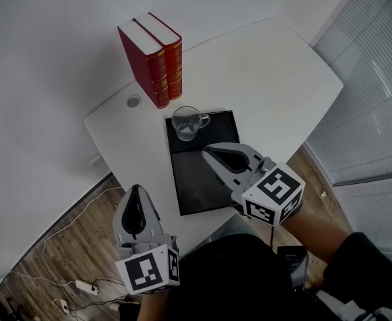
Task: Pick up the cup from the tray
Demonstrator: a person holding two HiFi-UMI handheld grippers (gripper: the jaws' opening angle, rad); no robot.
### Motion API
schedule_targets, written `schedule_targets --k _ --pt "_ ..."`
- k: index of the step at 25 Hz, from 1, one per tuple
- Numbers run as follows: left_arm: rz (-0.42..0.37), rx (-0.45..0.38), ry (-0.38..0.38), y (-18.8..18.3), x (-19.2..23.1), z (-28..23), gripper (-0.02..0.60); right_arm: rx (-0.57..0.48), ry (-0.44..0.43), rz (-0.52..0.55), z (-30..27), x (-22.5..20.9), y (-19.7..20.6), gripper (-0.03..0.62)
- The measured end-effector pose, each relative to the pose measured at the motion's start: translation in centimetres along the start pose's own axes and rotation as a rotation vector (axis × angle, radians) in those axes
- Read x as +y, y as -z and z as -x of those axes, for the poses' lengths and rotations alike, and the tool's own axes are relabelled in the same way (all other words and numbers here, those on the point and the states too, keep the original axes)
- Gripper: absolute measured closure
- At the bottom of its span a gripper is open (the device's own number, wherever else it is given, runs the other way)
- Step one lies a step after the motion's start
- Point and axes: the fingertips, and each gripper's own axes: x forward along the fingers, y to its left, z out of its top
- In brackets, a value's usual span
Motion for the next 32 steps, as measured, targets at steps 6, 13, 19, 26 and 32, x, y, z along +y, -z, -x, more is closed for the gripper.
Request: schedule_targets --k 6,13,19,26,32 --pt "-0.02 0.026 0.032 1.1 -0.9 -1.3 0.58 0.005 0.029 -0.024 -0.5 -1.5 1.4 0.58" --pt "-0.035 0.062 0.077 2.2 -2.7 -3.3 0.578 0.033 0.06 -0.046 -0.3 -3.6 3.2 0.58" --pt "-0.045 0.089 0.127 2.7 -3.9 -5.4 0.578 0.044 0.073 -0.062 -0.6 -5.1 3.7 0.58" --pt "-0.067 0.109 0.156 3.4 -4.7 -7.8 0.578 0.056 0.076 -0.083 -1.0 -6.5 4.4 0.58" --pt "-0.076 0.131 0.176 4.2 -5.7 -9.6 0.578 0.061 0.089 -0.103 -1.1 -7.9 4.8 0.58"
